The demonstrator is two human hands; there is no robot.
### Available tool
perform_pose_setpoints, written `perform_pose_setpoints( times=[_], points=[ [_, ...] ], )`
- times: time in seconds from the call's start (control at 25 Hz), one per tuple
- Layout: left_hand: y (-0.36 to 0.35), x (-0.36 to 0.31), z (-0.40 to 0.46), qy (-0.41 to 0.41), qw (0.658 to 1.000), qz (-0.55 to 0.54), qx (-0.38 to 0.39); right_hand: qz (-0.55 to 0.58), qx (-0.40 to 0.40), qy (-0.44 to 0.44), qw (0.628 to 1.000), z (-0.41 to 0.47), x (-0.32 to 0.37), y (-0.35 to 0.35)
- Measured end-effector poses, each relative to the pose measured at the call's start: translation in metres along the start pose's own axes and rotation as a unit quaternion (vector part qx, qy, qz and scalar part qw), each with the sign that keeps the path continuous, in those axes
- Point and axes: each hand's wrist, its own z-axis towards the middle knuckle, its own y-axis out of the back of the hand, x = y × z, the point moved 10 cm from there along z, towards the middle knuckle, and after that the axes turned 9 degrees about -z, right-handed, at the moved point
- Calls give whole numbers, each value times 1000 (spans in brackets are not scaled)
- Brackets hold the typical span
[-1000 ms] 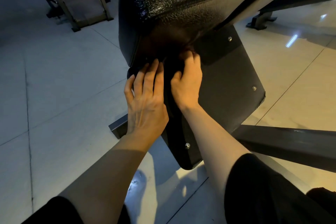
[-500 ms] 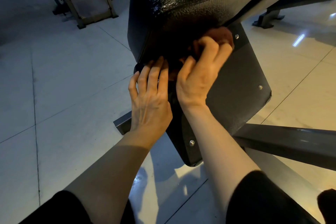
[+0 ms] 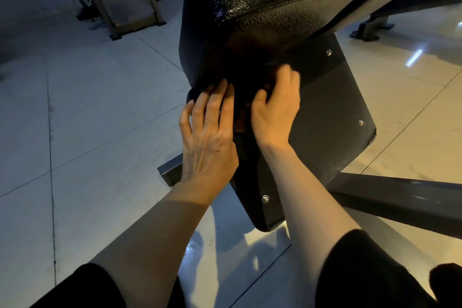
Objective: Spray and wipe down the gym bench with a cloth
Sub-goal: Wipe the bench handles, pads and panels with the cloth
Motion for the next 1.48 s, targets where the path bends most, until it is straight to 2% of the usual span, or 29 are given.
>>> perform_pose_setpoints(
  times=[0.12, 0.16, 0.28, 0.32, 0.48, 0.56, 0.68, 0.72, 0.84, 0.88, 1.04, 1.08, 1.2, 1.24, 1.32, 1.44, 1.48],
  points=[
    [-2, 0, 1, 6, 1000, 5, -4, 34, -120, 30, 992, -2, 12, 25],
    [-3, -1, 2, 6, 1000, 6, -3, 34, -112, 35, 993, 2, 15, 21],
    [-4, -5, 4, 2, 1000, 3, 3, 13, 16, -16, 1000, 10, -2, -8],
    [-4, -6, 4, 2, 1000, 2, 5, 5, 21, -31, 999, 5, -9, -6],
    [-6, -7, 5, 13, 1000, 5, 4, 62, -163, 18, 984, -5, 7, 39],
    [-7, -7, 5, 8, 1000, 7, 7, 76, -160, 29, 984, 4, 13, 32],
    [-8, -10, 6, -1, 1000, 1, 11, 59, -43, -22, 997, 10, -6, 2],
    [-8, -11, 6, -1, 1000, -3, 10, 42, -41, -32, 998, 7, -12, 3],
    [-9, -15, 9, -2, 1000, -8, 3, 15, -147, -17, 989, 7, -13, 29],
    [-10, -15, 10, -2, 1000, -6, 2, 16, -153, -5, 988, 9, -9, 28],
    [-11, -13, 9, -6, 1000, 0, 10, 15, 16, -16, 1000, 9, -11, -14],
    [-10, -12, 8, -5, 1000, -1, 13, 9, 15, -26, 1000, 8, -15, -13],
    [-9, -6, 5, 5, 1000, -4, 16, 22, -78, -37, 996, 17, -18, 6],
    [-9, -4, 4, 5, 1000, -5, 17, 24, -80, -34, 996, 18, -18, 5],
    [-8, 0, 2, 4, 1000, -6, 14, 26, -24, -11, 999, 10, -9, -16],
    [-5, 9, -4, 11, 1000, -4, -1, 28, 126, 33, 991, -29, 13, -56],
    [-4, 12, -6, 18, 1000, -7, -4, 35, 118, 31, 992, -33, 14, -54]
  ],
)
